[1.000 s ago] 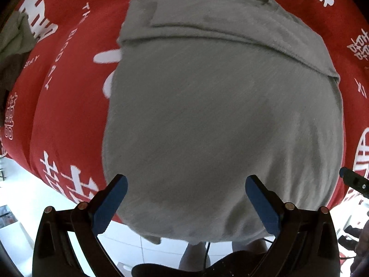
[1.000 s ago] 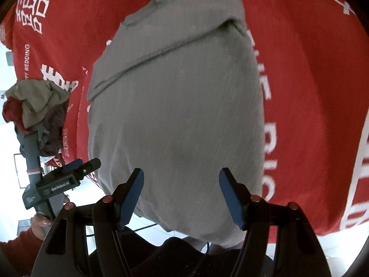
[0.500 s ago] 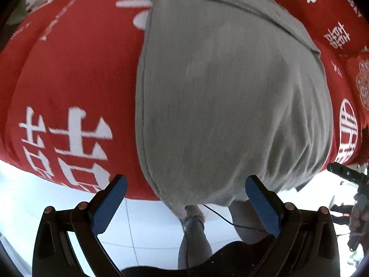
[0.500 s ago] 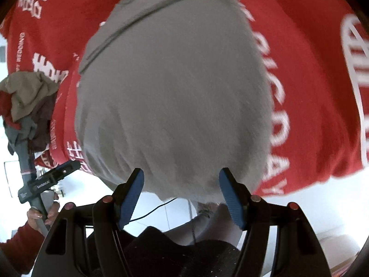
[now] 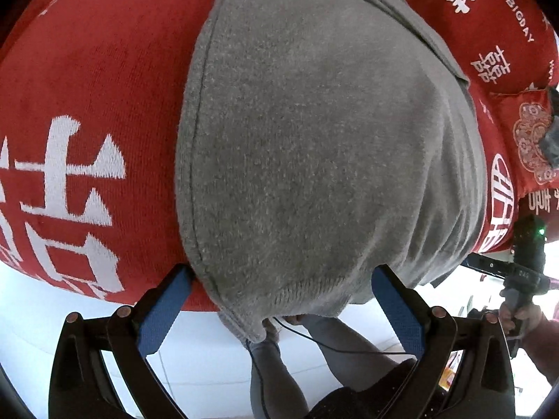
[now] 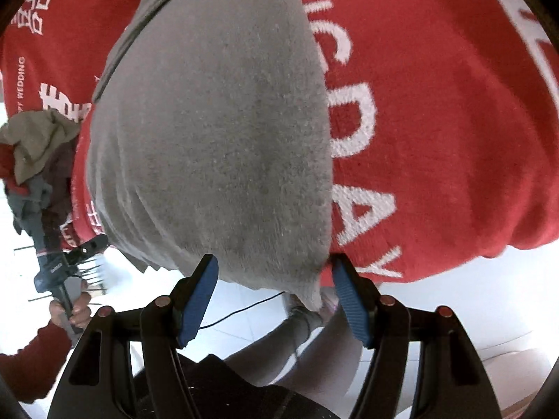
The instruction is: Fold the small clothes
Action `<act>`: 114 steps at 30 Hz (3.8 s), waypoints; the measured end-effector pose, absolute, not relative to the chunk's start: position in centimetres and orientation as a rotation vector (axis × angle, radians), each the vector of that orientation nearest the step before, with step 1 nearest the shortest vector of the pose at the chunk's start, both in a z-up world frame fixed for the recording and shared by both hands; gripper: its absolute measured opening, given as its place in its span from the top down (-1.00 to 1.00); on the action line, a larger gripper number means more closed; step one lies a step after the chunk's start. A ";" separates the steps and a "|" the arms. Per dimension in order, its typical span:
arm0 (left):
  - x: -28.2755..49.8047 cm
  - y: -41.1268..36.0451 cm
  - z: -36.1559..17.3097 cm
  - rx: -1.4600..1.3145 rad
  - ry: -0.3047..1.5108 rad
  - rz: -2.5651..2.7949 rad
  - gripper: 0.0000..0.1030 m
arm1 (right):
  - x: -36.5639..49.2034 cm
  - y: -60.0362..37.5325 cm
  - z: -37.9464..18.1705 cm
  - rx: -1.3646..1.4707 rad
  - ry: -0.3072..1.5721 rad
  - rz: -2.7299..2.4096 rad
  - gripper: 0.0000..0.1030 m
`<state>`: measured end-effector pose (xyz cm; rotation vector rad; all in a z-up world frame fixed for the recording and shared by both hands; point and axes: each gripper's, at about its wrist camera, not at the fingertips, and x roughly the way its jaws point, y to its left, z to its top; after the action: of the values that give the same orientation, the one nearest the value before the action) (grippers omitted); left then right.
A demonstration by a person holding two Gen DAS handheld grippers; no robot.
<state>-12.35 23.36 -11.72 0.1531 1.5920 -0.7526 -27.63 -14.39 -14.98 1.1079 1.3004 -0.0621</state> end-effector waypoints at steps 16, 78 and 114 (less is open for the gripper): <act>-14.8 21.2 -11.1 0.192 1.583 -0.919 -0.99 | -27.0 -14.0 -16.4 1.289 1.177 0.194 -0.43; 16.1 4.8 -6.6 0.027 1.339 -0.464 0.77 | 0.8 -37.6 -16.2 1.647 0.833 0.062 -0.11; 15.2 5.6 -5.7 0.378 1.351 -0.468 -0.76 | 1.3 -36.1 -7.3 1.033 1.046 -0.033 -0.04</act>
<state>15.18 5.57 -5.65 0.3777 1.3512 -0.4682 1.33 -36.12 -7.26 1.0333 1.0461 -0.0326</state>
